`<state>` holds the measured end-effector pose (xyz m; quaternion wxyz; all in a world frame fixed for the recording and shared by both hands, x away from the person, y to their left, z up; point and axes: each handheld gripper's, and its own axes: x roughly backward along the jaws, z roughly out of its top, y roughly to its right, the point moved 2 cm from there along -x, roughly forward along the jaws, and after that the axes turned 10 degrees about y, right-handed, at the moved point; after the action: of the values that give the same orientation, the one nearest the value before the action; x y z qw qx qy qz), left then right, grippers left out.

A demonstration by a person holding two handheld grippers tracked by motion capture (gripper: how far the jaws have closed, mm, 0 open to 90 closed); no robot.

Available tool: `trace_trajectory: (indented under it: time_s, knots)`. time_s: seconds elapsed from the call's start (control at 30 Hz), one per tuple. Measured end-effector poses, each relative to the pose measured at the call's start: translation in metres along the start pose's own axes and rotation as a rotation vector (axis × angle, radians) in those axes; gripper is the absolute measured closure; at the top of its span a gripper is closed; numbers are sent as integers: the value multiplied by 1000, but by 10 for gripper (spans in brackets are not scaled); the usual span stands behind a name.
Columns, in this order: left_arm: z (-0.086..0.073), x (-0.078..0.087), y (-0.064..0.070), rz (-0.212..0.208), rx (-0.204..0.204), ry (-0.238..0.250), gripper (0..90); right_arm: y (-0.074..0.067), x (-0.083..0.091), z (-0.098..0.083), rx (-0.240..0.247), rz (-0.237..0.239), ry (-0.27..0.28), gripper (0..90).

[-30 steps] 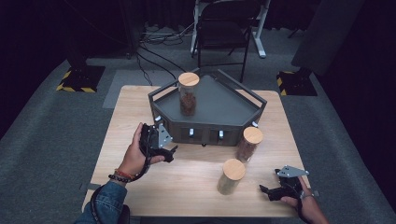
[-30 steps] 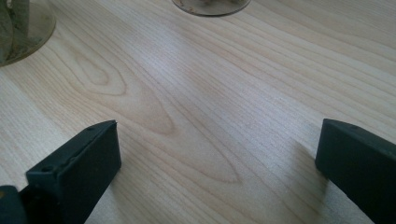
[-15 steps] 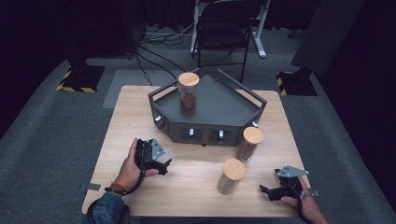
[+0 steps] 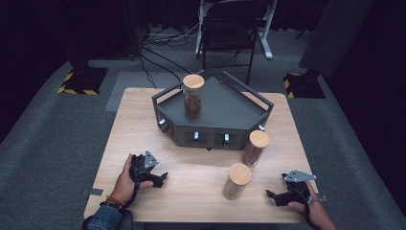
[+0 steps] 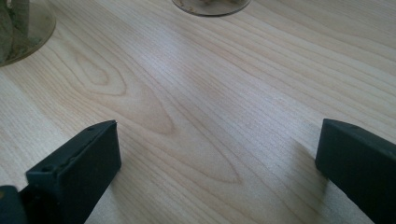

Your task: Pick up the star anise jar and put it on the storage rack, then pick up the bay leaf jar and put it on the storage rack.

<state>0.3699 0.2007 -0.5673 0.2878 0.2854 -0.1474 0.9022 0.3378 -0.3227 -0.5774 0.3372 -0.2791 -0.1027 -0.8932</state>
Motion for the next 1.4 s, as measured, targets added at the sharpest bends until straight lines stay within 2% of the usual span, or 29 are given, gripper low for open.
trace_trajectory:
  time_s: [0.07, 0.1, 0.27, 1.17, 1.27, 1.4]
  knots:
    - [-5, 0, -4, -51, 73, -1, 13, 0, 0, 0, 0, 0, 0, 0]
    - [-6, 0, -5, -66, 81, -8, 8, 0, 0, 0, 0, 0, 0, 0]
    - [-7, 1, -8, -93, 60, -6, 2, 0, 0, 0, 1, 0, 0, 0]
    - [-7, 1, -9, -105, 51, -6, 0, 0, 0, 0, 0, 0, -1, 0]
    - [-7, 1, -9, -105, 51, -6, 0, -2, 2, 1, 16, 13, -27, 3]
    - [-7, 1, -9, -105, 51, -5, 0, -9, 4, 4, 62, 38, -52, 26]
